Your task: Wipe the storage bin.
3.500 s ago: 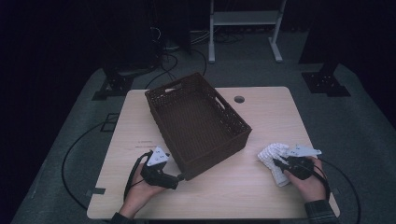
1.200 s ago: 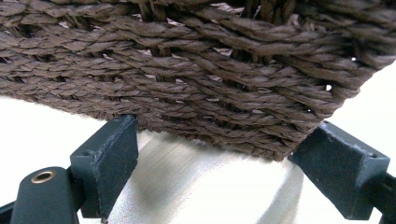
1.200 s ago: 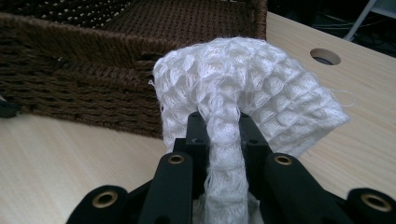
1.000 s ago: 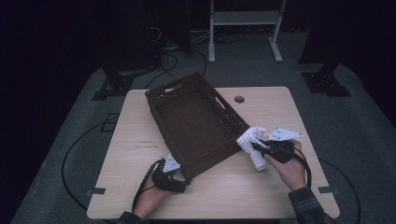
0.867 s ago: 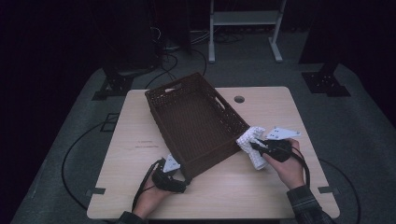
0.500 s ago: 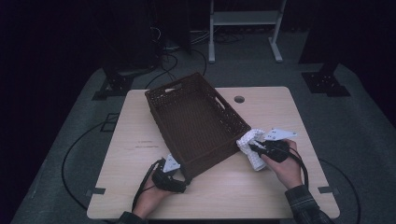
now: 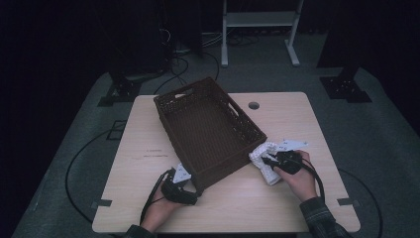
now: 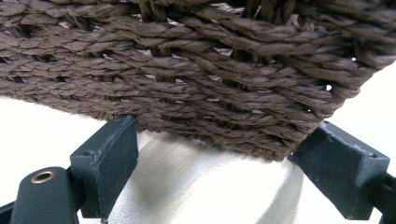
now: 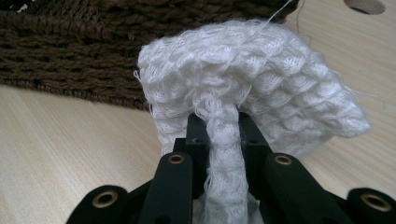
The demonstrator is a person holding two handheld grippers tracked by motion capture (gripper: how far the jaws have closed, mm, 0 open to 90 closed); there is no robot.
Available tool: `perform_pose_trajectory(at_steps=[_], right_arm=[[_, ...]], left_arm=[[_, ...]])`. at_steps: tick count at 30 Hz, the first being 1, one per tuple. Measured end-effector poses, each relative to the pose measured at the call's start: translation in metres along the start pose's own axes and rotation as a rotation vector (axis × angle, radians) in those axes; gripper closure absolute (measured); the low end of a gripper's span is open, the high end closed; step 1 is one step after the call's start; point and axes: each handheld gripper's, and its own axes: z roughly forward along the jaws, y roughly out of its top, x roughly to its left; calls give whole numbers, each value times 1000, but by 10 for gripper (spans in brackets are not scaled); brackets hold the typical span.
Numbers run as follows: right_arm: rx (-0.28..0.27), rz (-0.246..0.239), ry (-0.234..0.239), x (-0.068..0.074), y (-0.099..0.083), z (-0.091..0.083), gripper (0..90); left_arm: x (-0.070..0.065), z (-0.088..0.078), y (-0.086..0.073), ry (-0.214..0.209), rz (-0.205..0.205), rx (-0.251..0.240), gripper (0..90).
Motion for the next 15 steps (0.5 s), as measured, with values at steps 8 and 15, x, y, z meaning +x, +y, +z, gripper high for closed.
perform_pose_trajectory(at_steps=[8, 15], right_arm=[[19, 2, 6, 0, -2, 4, 779], [67, 6, 29, 2, -7, 10, 778]], left_arm=[[0, 0, 0, -1, 1, 1, 138], [0, 0, 0, -1, 1, 1, 138]])
